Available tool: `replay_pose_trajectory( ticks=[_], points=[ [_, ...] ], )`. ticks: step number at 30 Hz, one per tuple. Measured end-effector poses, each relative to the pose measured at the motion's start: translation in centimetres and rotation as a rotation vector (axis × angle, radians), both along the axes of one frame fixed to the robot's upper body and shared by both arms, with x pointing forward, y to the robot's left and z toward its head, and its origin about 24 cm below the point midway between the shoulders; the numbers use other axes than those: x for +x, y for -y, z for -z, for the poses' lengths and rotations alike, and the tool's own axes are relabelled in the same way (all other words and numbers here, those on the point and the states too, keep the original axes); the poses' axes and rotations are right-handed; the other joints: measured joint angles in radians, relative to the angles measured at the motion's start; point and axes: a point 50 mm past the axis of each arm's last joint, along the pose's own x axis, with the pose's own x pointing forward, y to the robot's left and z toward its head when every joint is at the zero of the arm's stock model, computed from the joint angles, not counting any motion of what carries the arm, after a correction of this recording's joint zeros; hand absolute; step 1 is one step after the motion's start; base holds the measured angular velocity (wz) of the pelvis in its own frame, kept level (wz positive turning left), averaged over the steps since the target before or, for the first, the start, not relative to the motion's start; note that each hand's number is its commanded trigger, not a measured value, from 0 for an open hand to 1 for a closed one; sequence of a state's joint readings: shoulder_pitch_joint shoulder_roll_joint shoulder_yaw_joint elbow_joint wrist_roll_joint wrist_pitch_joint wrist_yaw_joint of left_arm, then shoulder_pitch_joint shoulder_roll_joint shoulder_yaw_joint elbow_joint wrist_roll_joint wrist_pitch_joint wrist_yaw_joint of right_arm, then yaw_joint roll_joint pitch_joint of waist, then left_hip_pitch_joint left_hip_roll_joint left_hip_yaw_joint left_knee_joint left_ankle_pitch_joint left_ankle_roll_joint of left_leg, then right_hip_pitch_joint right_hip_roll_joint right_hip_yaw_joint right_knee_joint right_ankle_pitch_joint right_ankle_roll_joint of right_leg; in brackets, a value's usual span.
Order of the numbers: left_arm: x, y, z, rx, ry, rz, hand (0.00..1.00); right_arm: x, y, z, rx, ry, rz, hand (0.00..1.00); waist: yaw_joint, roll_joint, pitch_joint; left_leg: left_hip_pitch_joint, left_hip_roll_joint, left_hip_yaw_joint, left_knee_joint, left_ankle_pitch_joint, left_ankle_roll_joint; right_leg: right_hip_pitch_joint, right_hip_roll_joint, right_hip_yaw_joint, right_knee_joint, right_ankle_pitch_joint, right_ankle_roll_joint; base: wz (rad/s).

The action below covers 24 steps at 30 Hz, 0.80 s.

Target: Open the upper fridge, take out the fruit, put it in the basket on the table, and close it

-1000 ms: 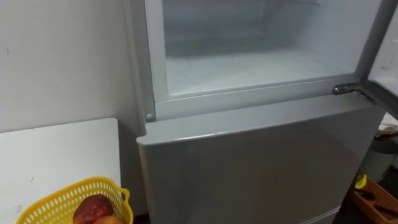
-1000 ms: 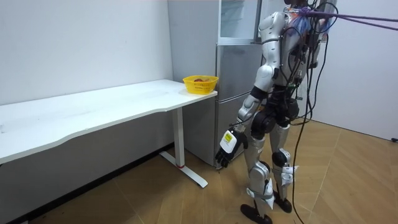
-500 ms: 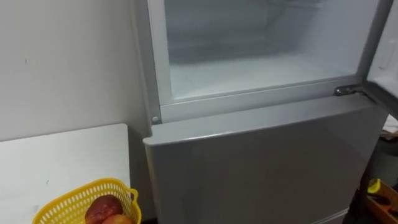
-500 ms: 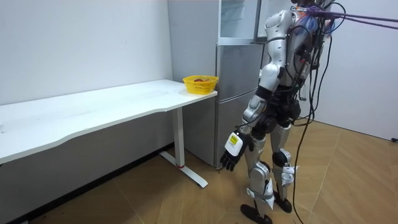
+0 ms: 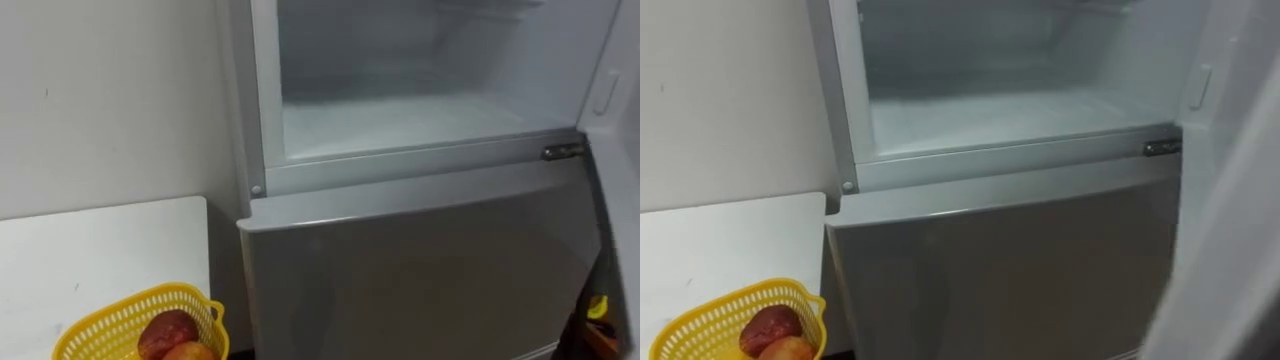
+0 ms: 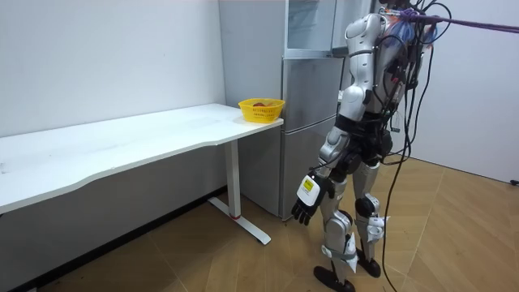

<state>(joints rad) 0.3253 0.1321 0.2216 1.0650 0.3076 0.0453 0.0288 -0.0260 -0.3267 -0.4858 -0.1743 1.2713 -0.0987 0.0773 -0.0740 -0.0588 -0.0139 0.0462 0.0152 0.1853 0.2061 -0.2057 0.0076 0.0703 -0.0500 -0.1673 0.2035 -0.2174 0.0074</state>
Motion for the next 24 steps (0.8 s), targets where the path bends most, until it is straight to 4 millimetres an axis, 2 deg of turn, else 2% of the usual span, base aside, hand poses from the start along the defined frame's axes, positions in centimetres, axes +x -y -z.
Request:
replay_pose_trajectory(
  ticks=[8,13,18,24],
  points=[
    [-0.1,0.1,0.0,-0.028,-0.021,0.009,0.00,0.7,-1.3,0.3,-0.157,-0.064,-0.041,0.00,0.004,-0.016,0.0000,-0.001,0.002,0.000,0.006,0.000,0.000,0.003,0.000,-0.005,0.000,0.001,-0.001,0.00],
    [-0.1,0.1,0.1,-0.048,-0.032,0.014,0.00,1.2,-2.2,0.7,-0.198,-0.090,-0.081,0.00,0.027,-0.024,0.0015,0.008,0.004,-0.001,0.009,0.000,0.000,0.019,0.000,-0.013,-0.002,0.003,-0.003,0.03],
    [-0.5,0.3,0.2,-0.065,-0.053,0.013,0.00,1.3,-2.7,0.7,-0.215,-0.081,-0.115,0.00,0.047,-0.022,0.0063,0.007,0.004,-0.009,0.015,-0.001,0.000,0.028,-0.001,-0.026,-0.008,0.003,-0.003,0.08],
    [-0.6,0.3,0.2,-0.067,-0.055,0.013,0.00,1.6,-3.2,0.6,-0.254,-0.077,-0.131,0.00,0.057,-0.018,0.0052,-0.001,0.003,-0.026,0.019,-0.001,-0.001,0.033,0.001,-0.037,-0.018,0.006,-0.003,0.08]
  ],
)
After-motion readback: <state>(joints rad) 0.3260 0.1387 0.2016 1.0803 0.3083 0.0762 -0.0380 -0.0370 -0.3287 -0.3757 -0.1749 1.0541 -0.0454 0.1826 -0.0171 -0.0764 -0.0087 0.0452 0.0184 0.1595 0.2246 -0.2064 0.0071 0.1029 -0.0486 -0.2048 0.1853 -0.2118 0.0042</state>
